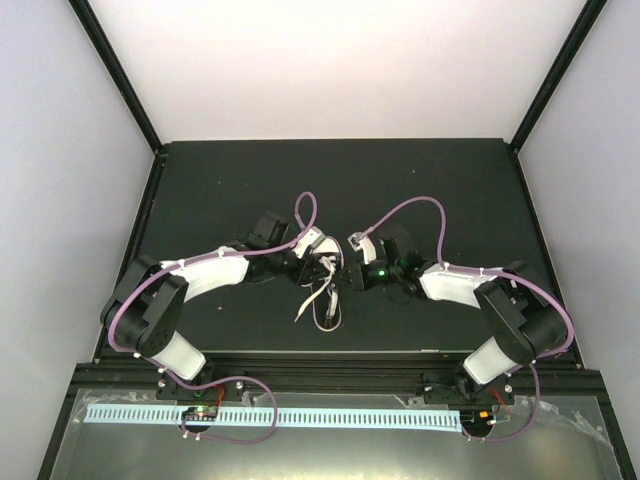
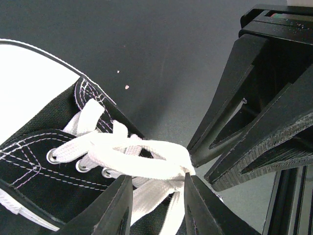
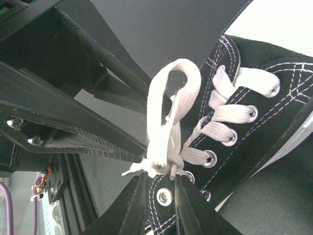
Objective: Tie the shoes
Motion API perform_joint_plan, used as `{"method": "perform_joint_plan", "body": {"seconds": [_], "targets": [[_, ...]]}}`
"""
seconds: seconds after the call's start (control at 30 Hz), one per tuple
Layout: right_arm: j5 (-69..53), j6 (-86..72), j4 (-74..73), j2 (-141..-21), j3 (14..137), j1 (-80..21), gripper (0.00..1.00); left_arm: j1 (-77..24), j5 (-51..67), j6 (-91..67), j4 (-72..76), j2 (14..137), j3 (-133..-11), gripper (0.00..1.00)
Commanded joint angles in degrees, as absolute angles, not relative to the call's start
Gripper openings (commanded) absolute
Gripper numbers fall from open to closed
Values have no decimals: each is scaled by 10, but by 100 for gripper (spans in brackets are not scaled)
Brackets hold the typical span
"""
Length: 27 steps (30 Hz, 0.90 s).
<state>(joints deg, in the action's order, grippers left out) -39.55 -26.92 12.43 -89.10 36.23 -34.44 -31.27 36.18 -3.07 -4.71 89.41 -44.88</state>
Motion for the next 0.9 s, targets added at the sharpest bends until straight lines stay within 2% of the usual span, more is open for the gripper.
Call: {"method": "perform_joint_plan", "body": {"seconds": [0.0,0.3,0.47,0.87], "targets": [[-390,-260,127,-904,375,-351,20,-318,363,-18,-53,904,-476,32],[-386,-262,131,-914,385,-352,15,-318,367,-16,-54,907,-477,32],[-387,-261,132,-918,390,-352,2,-318,369,-15,-53,912,-479,33],[-341,-248,92,-872,365,-344,2,-312,337,-41,-42,885,-471,36]]}}
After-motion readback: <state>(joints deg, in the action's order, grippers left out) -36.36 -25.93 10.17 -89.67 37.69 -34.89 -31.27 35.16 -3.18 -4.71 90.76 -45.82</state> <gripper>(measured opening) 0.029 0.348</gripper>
